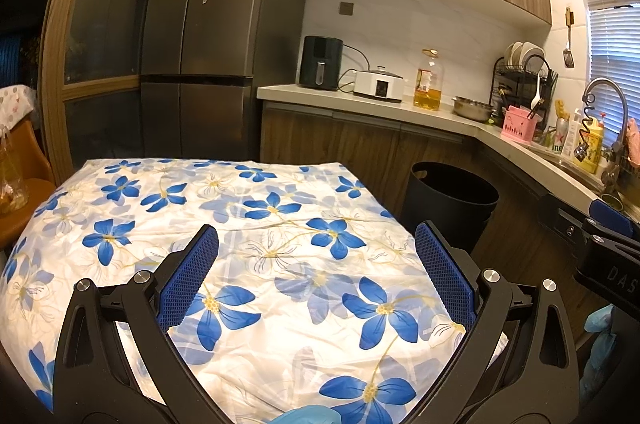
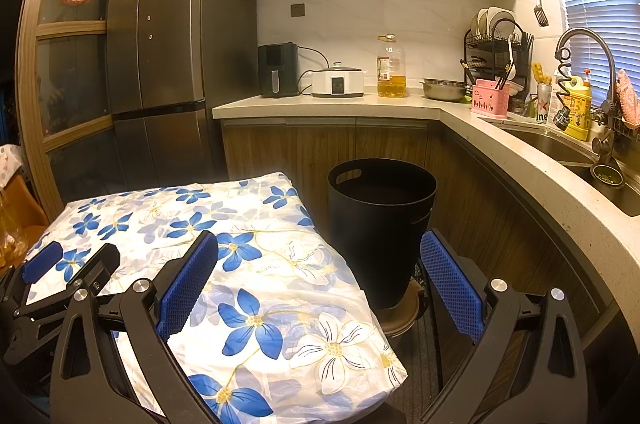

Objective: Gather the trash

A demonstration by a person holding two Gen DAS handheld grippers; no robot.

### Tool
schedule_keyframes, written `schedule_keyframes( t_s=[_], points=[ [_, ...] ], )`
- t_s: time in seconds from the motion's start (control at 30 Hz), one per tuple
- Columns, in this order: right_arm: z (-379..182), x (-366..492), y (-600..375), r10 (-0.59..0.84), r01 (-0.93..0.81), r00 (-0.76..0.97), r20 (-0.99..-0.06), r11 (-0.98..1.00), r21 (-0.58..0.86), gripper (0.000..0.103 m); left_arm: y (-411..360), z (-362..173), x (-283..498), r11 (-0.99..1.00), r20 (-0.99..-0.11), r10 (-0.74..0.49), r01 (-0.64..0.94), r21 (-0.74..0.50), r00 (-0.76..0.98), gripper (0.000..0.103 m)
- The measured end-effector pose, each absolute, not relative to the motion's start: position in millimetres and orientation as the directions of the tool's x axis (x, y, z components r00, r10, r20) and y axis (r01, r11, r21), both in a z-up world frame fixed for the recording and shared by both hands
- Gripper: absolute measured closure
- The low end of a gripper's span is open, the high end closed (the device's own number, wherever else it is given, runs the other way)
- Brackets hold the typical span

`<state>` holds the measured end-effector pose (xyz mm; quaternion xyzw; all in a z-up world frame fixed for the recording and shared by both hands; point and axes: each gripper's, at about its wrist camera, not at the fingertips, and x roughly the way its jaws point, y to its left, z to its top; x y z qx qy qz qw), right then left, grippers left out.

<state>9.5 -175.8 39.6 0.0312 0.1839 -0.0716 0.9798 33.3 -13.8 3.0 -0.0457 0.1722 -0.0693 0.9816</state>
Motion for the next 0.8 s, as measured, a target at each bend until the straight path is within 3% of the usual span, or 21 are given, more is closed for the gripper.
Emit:
schedule_keyframes(
  t_s=[0.8],
  points=[
    [40.5,8.4,-175.8,-0.13,0.154,0.923,-0.362,0.987,0.037,0.006,-10.6,3.6,31.7,0.985,-0.328,-0.162,0.131,-0.115,0.931,0.006]
  ],
)
